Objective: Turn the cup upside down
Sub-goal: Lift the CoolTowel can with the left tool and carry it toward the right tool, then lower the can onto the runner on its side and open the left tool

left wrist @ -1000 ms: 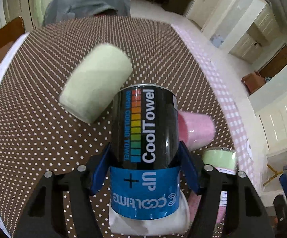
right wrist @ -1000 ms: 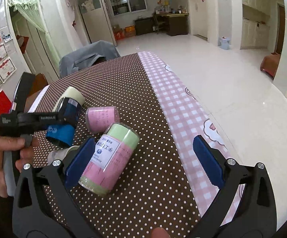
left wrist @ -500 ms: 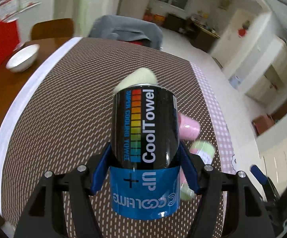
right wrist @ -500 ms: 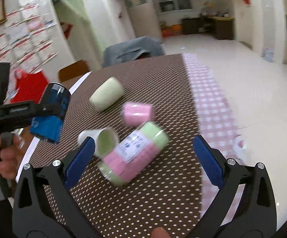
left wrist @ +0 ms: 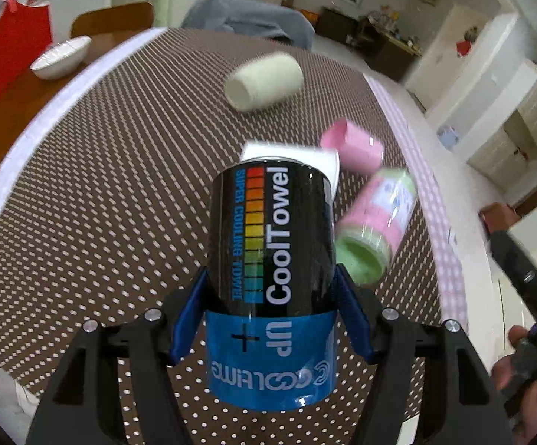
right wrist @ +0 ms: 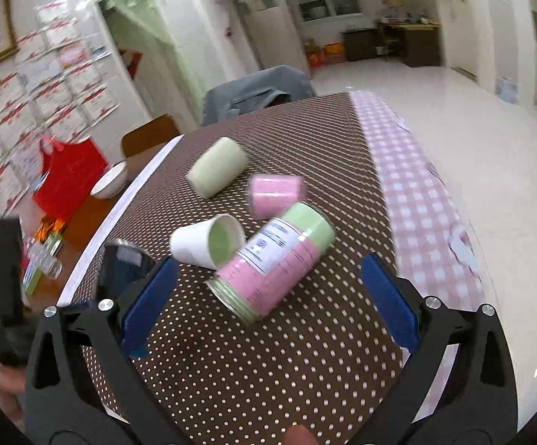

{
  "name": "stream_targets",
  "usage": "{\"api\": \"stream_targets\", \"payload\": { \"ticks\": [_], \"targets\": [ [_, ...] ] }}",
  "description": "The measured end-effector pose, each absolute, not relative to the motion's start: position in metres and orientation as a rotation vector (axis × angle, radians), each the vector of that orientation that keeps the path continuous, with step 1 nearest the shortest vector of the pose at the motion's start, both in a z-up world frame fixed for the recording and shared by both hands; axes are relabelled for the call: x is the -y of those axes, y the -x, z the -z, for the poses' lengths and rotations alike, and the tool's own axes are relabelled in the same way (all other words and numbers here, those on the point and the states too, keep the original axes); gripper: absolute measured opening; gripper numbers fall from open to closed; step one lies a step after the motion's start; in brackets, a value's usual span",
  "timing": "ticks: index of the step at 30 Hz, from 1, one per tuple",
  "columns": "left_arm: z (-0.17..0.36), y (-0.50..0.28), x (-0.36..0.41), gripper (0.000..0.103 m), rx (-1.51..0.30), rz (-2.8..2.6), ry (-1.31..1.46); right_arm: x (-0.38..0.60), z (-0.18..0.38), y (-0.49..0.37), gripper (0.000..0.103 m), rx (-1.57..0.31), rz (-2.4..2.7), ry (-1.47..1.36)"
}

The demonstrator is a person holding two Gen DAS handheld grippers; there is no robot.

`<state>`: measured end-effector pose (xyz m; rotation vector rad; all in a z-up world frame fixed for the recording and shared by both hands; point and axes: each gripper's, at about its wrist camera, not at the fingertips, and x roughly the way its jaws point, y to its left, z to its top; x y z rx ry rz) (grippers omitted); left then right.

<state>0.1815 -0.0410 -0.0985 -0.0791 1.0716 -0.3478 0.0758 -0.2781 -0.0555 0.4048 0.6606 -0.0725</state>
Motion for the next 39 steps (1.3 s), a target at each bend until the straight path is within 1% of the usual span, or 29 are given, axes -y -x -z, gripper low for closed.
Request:
{"api": "stream_targets", "payload": {
  "ticks": [5, 11, 12, 14, 29, 39],
  "targets": [
    [0.121, -0.187, 0.050, 0.065, -1.109, 0.387, 0.032, 0.278, 0.058, -0.069, 0.097, -0.673, 0.141, -0.414],
    [0.139, -0.200, 0.046, 0.066, -1.150, 0.354, 0.061, 0.271, 0.055, -0.085, 0.097, -0.683, 0.136, -0.381],
    [0.138, -0.209, 0.038, 0.075, -1.157, 0.346, 0.065, 0.268, 0.055, -0.087, 0.097, -0.685, 0.131, -0.375],
    [0.136, -0.209, 0.033, 0.087, -1.132, 0.335, 0.067, 0.264, 0.056, -0.092, 0.097, -0.694, 0.122, -0.361],
    [0.065, -0.179, -0.001, 0.087, -0.881, 0.199, -0.031, 0.228, 0.041, -0.115, 0.097, -0.688, 0.044, -0.322],
    [0.031, -0.168, -0.030, 0.087, -0.780, 0.131, -0.023, 0.208, 0.025, -0.121, 0.097, -0.668, 0.012, -0.283]
  ]
}}
